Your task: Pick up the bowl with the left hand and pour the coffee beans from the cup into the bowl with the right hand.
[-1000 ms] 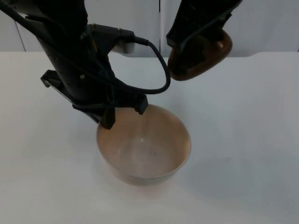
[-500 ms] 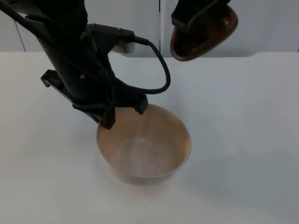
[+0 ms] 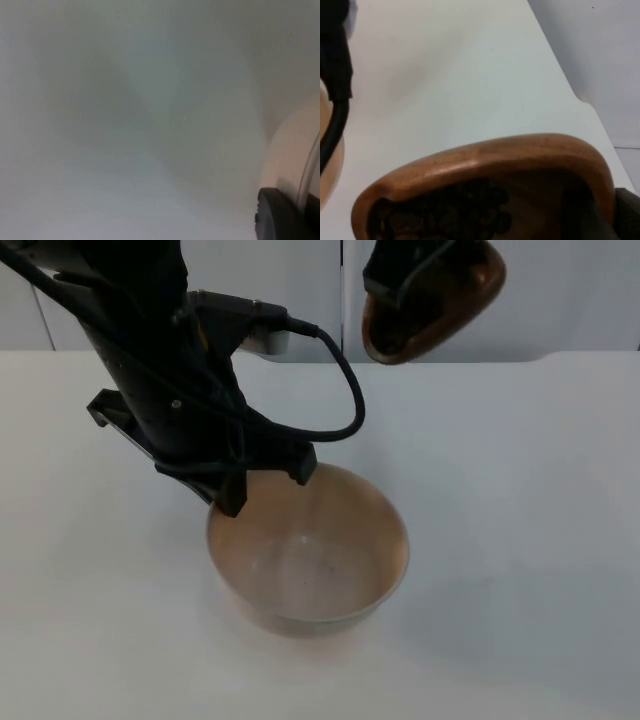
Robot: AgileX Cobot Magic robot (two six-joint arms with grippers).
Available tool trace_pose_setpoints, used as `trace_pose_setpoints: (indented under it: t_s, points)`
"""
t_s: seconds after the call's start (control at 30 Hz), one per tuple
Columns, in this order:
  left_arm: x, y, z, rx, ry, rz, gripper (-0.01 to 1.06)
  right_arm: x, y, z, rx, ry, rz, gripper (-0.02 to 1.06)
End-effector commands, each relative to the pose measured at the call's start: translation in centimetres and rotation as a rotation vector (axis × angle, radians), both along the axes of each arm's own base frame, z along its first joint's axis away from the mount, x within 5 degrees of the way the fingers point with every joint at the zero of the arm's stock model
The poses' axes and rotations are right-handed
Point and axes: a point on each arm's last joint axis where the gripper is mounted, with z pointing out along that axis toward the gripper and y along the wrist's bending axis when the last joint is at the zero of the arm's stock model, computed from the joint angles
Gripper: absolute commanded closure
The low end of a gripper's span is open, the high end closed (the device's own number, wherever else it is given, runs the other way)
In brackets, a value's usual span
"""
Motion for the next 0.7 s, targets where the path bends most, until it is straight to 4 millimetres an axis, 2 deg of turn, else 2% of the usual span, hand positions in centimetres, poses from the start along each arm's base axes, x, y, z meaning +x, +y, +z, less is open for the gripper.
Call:
trace_pose_setpoints:
  t_s: [0.0,0.2,0.67]
  points:
    - [-0.23,-0.18,-0.01,-0.007,0.005,0.0,1.05,-0.43,0.19,0.67,0.004,-0.02,0.02,1.04]
    - [-0.23,-0.18,-0.01,-0.007,0.005,0.0,1.05,-1.27,1.03,0.96,-0.029,-0.066,0.059,1.04]
    - [-0.29,-0.14,-0.03,-0.003,0.012,0.0,1.05,-1.16,0.97,1.13,-0.062,-0.089,0.074,1.04]
